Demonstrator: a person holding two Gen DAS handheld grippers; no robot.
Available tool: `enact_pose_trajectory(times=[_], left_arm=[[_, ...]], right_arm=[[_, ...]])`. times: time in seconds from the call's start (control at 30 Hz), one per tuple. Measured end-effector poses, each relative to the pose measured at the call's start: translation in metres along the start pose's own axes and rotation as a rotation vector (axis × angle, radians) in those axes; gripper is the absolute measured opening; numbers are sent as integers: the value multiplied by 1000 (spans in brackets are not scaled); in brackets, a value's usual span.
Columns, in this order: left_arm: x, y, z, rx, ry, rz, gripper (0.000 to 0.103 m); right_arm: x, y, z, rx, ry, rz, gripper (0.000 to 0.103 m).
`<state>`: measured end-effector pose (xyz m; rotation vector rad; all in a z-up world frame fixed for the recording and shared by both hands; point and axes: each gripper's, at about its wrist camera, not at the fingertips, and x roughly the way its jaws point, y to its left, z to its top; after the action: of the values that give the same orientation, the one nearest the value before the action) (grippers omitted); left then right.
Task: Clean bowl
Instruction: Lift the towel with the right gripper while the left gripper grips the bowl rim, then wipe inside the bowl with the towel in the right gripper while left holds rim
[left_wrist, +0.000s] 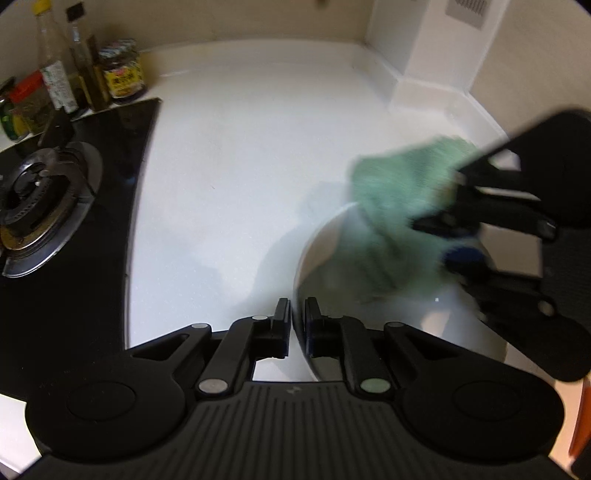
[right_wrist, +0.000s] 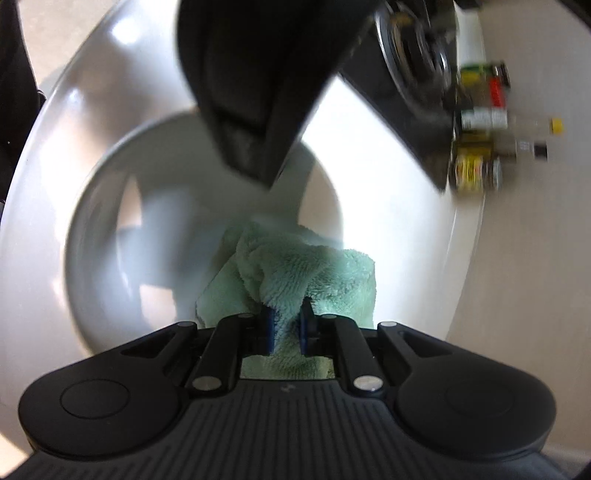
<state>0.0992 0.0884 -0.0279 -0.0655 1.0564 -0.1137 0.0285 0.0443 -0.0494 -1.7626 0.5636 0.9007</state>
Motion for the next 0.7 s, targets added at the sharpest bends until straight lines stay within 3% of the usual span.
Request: enact_pose_trajectory(times=[0.2,0.37,0.5,0.63,0.7], left_arm=[[1,0,2,-32,-17,13,12],[1,1,3,-60,-20,24,13],[1,5,5,-100,-10,10,12],[1,14,8,-141,12,-32,11],[1,21,10,-149,29,-64,11]], right_arm=[[-22,-11,-6,233,55,188,10],[-39,-26,-12,442,13,396,10],[-48,-31,-18,609,-89,530,10],[-53,-45,-28,824,-296,634,11],[-52,-49,-36,905,-388,637,10]])
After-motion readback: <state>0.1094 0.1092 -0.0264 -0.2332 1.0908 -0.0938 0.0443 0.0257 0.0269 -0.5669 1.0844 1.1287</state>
